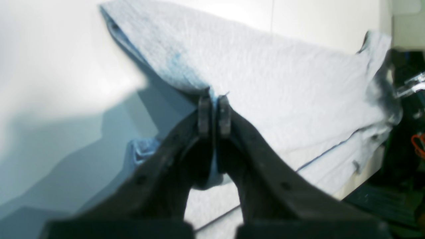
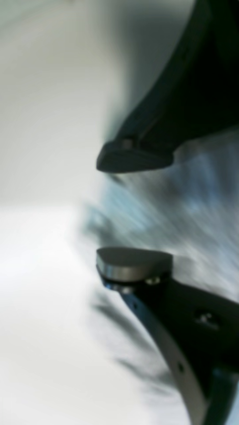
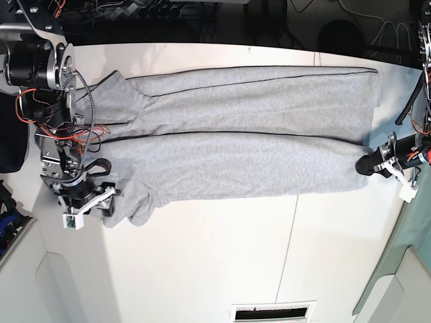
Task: Layout the t-shirt on the table in an organized manner, then fold the t-shirt properly
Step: 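Fold the grasped side over toward the collar edge with both grippers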
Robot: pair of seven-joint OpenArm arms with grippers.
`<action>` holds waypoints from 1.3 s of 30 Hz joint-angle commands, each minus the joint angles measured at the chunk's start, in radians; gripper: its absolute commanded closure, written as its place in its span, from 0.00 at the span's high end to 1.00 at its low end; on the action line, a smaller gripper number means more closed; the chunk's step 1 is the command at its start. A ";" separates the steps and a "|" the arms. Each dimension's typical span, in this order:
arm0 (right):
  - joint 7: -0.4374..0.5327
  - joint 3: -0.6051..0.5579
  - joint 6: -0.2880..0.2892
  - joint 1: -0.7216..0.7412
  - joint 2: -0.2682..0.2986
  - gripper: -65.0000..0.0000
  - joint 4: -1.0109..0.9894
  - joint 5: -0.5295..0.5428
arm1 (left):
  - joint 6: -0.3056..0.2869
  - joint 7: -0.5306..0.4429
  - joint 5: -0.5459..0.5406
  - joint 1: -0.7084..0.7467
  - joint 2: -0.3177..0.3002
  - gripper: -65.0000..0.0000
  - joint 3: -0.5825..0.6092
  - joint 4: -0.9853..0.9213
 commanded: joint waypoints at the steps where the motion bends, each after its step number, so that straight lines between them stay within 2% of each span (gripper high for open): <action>1: 0.041 -0.017 -0.001 0.026 0.002 0.54 -0.021 -0.024 | -0.012 -0.011 -0.021 -0.023 -0.024 0.00 -0.005 0.015; 3: 0.082 -0.043 0.000 0.016 -0.008 0.54 -0.057 -0.036 | -0.012 -0.011 -0.021 -0.023 -0.022 0.00 -0.005 0.015; 6: 0.089 -0.052 0.000 0.006 -0.008 0.54 -0.058 -0.036 | -0.012 -0.015 -0.021 -0.024 -0.018 0.00 -0.005 0.015; 7: 0.089 -0.052 0.000 0.007 -0.006 0.50 -0.055 -0.036 | -0.012 -0.016 -0.021 -0.023 -0.016 0.00 -0.005 0.015; 9: 0.089 -0.052 0.000 0.006 -0.005 0.36 -0.041 -0.036 | -0.012 -0.016 -0.021 -0.020 -0.016 0.00 -0.005 0.015; 13: 0.088 -0.052 0.004 0.006 -0.006 0.00 0.004 -0.097 | -0.012 -0.019 -0.021 -0.021 -0.016 0.00 -0.005 0.015; 17: 0.069 -0.052 0.007 0.006 -0.005 0.00 0.057 -0.171 | -0.012 -0.023 -0.021 -0.021 -0.016 0.00 -0.005 0.015; 22: 0.056 -0.051 0.008 -0.005 0.001 0.00 0.171 -0.166 | -0.012 -0.023 -0.054 -0.027 -0.031 0.00 -0.005 0.017; 25: 0.037 -0.050 0.044 -0.039 0.018 0.00 0.288 -0.101 | -0.012 -0.023 -0.096 -0.029 -0.062 0.00 -0.005 0.039; 30: 0.004 -0.047 0.099 -0.063 0.047 0.00 0.433 -0.022 | -0.012 -0.021 -0.095 -0.029 -0.100 0.00 -0.005 0.112; 34: -0.070 -0.042 0.132 -0.069 0.052 0.00 0.479 0.037 | -0.012 0.026 -0.097 -0.028 -0.102 0.00 -0.005 0.159; 39: -0.077 -0.005 0.162 -0.158 0.076 0.00 0.547 0.099 | -0.012 0.077 -0.098 -0.018 -0.103 0.00 -0.005 0.163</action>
